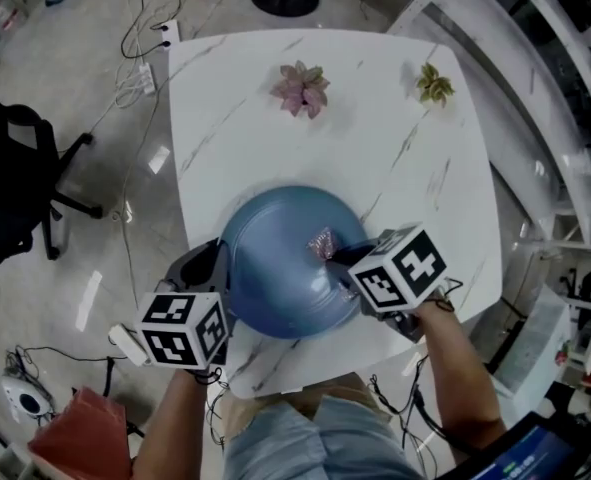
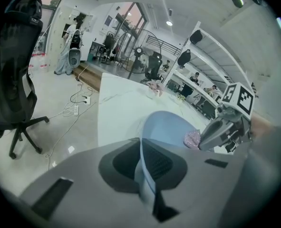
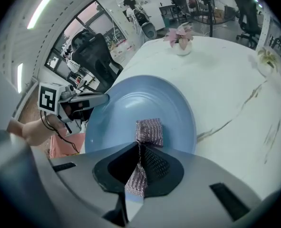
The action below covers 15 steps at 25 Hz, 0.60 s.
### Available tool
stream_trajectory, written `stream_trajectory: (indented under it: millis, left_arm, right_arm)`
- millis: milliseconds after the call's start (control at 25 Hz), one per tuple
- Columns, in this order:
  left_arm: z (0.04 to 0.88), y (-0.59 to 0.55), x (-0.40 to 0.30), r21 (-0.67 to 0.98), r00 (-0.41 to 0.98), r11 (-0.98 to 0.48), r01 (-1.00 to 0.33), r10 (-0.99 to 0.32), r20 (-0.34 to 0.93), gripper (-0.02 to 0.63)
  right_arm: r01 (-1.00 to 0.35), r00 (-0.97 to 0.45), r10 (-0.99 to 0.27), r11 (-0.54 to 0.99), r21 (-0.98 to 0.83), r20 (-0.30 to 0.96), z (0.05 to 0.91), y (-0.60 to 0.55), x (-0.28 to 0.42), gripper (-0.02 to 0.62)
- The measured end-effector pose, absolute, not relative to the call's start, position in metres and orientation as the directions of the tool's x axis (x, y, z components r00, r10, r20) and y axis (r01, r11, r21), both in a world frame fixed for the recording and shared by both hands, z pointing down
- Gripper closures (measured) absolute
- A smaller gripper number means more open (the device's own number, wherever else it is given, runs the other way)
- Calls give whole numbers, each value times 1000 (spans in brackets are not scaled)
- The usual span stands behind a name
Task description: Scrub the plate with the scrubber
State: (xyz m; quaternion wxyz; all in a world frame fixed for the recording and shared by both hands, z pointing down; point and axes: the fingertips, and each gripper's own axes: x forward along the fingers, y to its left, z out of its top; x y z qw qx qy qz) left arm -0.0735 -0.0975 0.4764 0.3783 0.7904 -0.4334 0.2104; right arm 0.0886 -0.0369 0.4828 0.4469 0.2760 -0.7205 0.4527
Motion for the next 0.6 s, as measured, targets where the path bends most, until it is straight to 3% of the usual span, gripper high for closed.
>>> stream_trajectory:
  millis: [600]
  left_arm:
    - [477,-99,-72,433,540,-323,-842,-511,669,591]
  right_arm:
    - [-713,-467,69,561,-422,881,482,-103,37,555]
